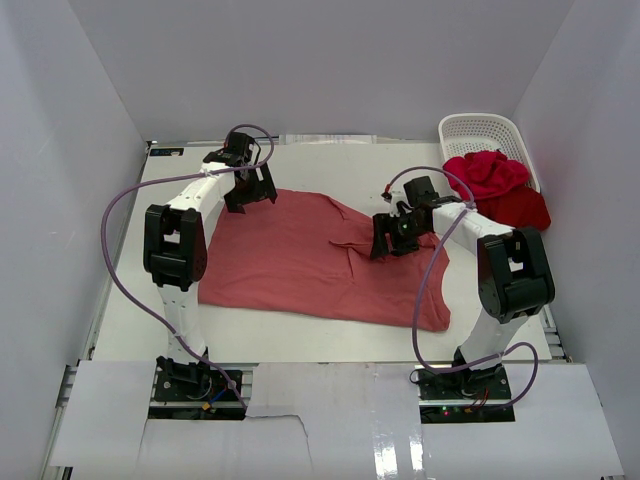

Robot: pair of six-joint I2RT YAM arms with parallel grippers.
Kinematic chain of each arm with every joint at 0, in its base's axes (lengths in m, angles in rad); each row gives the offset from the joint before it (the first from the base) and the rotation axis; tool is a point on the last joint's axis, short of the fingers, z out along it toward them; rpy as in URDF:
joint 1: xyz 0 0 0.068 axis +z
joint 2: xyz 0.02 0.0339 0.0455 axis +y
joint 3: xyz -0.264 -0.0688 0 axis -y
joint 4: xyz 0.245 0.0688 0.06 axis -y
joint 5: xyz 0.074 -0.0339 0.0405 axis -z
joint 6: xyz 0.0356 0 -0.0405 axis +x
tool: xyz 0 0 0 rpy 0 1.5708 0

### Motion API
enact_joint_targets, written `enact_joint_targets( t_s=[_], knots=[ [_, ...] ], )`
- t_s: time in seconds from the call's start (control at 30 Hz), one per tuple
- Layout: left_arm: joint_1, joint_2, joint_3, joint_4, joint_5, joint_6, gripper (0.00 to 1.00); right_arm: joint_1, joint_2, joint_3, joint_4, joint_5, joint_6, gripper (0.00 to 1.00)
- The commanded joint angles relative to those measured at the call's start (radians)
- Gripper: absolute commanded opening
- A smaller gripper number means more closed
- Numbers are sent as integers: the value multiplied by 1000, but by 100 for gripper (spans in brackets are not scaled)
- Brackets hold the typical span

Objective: Fold and stack the t-shirts
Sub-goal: Grap the side of the flattened tshirt furthest away from the robot with both arms

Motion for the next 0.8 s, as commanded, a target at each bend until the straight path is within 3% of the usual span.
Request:
enact_joint_targets(
  t_s=[0.0,0.1,0.53,0.6,0.67,0.77],
  knots=[
    [-1,-95,-6,21,13,9,98,3,-37,-9,-40,44,-14,74],
    [-1,-95,-8,21,13,9,98,3,-34,-4,-15,37,2,80],
    [-1,-95,-8,21,14,14,98,2,21,45,106,-75,32,75],
    [-3,-94,-5,21,16,12,98,2,45,56,95,-95,36,66],
    [-1,-94,-6,22,16,14,98,3,59,57,94,-117,42,51],
    [-3,-92,-8,22,17,15,98,5,47,27,109,-158,45,41]
  ],
)
